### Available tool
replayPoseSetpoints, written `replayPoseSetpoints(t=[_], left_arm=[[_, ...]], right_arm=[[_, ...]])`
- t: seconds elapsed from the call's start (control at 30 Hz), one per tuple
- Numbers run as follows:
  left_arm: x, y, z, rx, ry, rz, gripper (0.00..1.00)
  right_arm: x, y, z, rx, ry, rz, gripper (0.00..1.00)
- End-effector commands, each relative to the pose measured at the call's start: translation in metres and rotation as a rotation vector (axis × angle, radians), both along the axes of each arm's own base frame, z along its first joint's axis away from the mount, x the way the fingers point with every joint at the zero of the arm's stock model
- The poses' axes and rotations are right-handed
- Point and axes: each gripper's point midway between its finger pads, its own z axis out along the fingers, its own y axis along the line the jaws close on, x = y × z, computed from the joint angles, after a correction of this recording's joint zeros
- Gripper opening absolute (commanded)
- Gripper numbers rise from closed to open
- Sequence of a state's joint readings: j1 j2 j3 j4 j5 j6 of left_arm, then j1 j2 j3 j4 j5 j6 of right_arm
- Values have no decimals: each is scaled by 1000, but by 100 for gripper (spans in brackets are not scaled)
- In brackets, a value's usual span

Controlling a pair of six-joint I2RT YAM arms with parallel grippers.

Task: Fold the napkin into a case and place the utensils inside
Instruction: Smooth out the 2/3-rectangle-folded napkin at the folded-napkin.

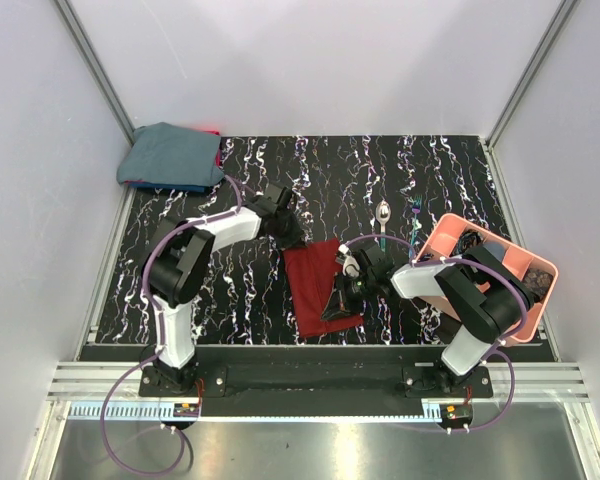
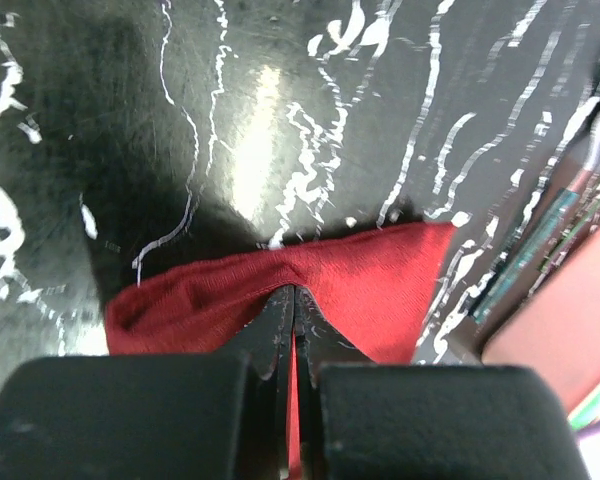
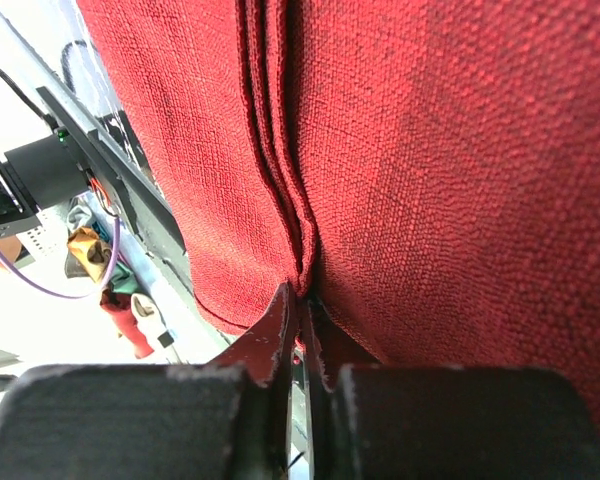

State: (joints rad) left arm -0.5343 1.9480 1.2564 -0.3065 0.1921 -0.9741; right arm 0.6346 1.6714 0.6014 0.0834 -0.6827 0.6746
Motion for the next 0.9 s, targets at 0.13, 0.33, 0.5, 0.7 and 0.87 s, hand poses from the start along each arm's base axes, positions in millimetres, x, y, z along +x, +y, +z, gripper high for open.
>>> replayPoseSetpoints(t=[0.13,0.33,0.5,0.7,0.87], left_arm=[[7,-16,-3,-65,-16,-14,0],[5,-15,-1,-69,-29,-24,0],[2,-13,-3,-71,-33,-22,0],[2,-16,-5,-83,-25,-28,0],[4,-20,-3,-86,-35,-52,0]], right_arm=[[8,-17,20,-119,-86,-17,32],[35,-16,55,-173,-213,-7,45],[40,19,62,-48,-154,56,34],[16,45,41,59,-93,99,21],[4,31,1,18,-65,90,14]])
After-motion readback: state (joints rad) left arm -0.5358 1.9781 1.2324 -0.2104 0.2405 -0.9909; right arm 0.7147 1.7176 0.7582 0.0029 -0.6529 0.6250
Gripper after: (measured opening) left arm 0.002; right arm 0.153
